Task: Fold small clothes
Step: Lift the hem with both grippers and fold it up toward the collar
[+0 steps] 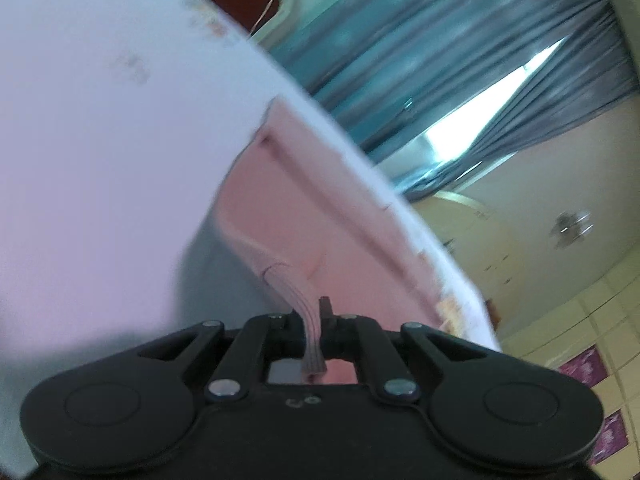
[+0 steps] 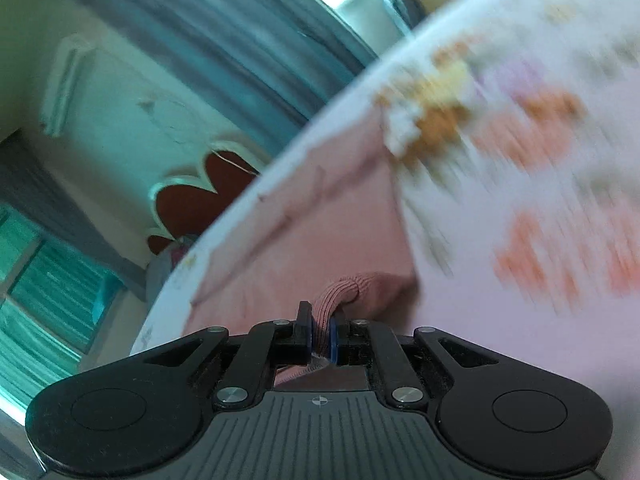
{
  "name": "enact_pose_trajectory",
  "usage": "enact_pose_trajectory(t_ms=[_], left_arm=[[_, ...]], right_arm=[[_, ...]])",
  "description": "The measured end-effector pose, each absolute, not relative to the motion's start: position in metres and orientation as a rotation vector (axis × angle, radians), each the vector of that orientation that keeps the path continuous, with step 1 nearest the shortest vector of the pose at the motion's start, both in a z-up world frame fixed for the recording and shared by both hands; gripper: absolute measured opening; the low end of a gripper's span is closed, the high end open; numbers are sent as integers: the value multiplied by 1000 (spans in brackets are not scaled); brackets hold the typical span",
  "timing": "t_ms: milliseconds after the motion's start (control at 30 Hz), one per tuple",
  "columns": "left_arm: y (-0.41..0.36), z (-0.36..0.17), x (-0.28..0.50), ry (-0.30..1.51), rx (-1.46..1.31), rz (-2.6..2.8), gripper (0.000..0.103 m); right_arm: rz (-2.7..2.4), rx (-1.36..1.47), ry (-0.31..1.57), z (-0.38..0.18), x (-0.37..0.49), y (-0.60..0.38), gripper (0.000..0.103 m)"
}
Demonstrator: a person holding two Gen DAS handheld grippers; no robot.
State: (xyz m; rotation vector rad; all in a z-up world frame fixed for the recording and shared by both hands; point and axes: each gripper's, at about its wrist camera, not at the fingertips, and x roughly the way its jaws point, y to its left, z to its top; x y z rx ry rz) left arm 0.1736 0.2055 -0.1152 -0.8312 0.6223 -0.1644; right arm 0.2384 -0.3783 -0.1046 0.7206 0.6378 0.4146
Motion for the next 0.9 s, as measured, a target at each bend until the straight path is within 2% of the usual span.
enact_pose_trajectory(t_ms=[233, 433, 633, 800, 833, 867, 900], left_arm=[[204, -64, 279, 502, -894, -245, 4], [211, -62, 392, 509, -890, -251, 4], [216, -106, 494, 657, -893, -224, 4], [218, -145, 545, 721, -884, -216, 5], [217, -149, 552, 722, -874, -228, 7], [216, -150, 558, 722, -859, -222, 24], [216, -150, 561, 716, -847, -206, 38]], right_arm=[[336, 688, 531, -45, 332, -363, 7], [268, 660, 550, -25, 444, -348, 7], [193, 682, 678, -68, 552, -337, 7], [196, 679, 747, -111, 604, -330, 7], [220, 685, 736, -117, 609, -330, 7], [222, 675, 725, -119, 614, -330, 7], [194, 652, 724, -120, 617, -329, 13]])
